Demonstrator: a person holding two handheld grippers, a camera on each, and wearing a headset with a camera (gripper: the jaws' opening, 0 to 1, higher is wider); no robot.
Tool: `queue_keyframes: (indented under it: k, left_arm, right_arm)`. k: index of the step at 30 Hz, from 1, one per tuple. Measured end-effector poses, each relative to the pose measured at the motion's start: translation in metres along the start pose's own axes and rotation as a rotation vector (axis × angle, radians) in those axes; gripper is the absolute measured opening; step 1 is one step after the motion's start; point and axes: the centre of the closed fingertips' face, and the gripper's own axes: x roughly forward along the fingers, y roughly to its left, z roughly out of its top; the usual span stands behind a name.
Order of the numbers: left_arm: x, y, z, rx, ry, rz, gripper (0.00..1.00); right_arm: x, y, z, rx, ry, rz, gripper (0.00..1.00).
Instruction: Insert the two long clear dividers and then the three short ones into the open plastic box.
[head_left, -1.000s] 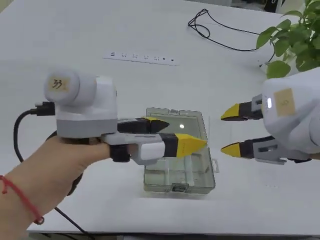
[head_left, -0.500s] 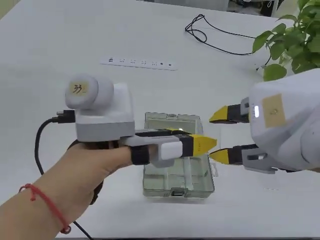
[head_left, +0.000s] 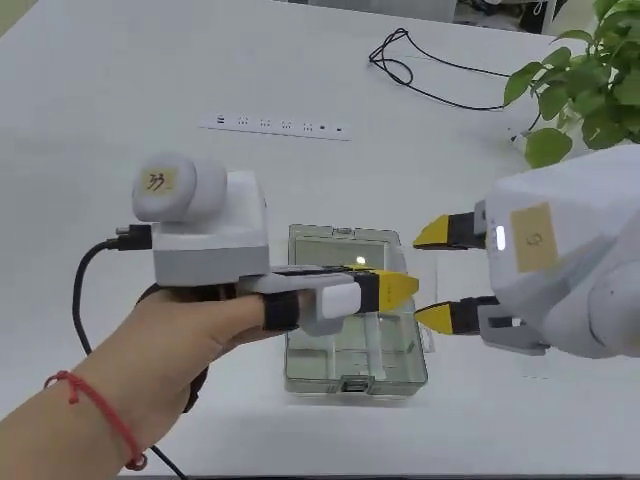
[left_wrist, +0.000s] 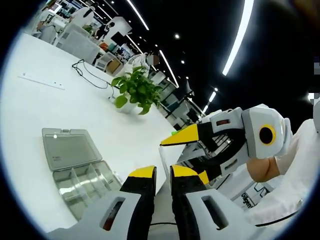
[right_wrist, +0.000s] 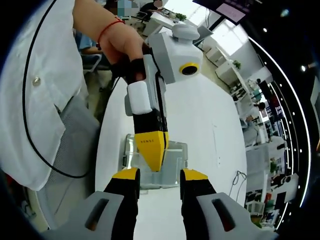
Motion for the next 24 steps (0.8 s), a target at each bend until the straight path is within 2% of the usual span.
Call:
queue_keyframes:
  k: [6,18,21,22,24]
  left_arm:
    - [0.0009,-0.0011,-0.0015,-0.010,0.003,-0.009,0.00]
    - [0.0005,-0.0010,-0.0025,-0.056,-0.010,-0.009,0.00]
    - [0.0001,0.0000,-0.0018,-0.052,-0.014,-0.004,0.00]
    - [-0.0008,0.0011,-0.0012,-0.029,-0.014,0.003,0.00]
    - [-0.0023,0.0011,-0.0002,-0.030,-0.012,0.003,0.00]
  right_arm:
    - [0.0006,0.0006,-0.0004,-0.004,0.007,-0.002,0.33]
    - [0.0027,0.0018,-0.0004,-0.020,0.012,-0.009,0.33]
    - [0.0029,0.0008,-0.0001,-0.019,0.011,-0.013,0.34]
    - [0.0028,0.0005,-0.0001,-0.019,0.011,-0.013,0.34]
    - [0.0000,-0.0009,0.0014,0.000,-0.006,-0.008,0.35]
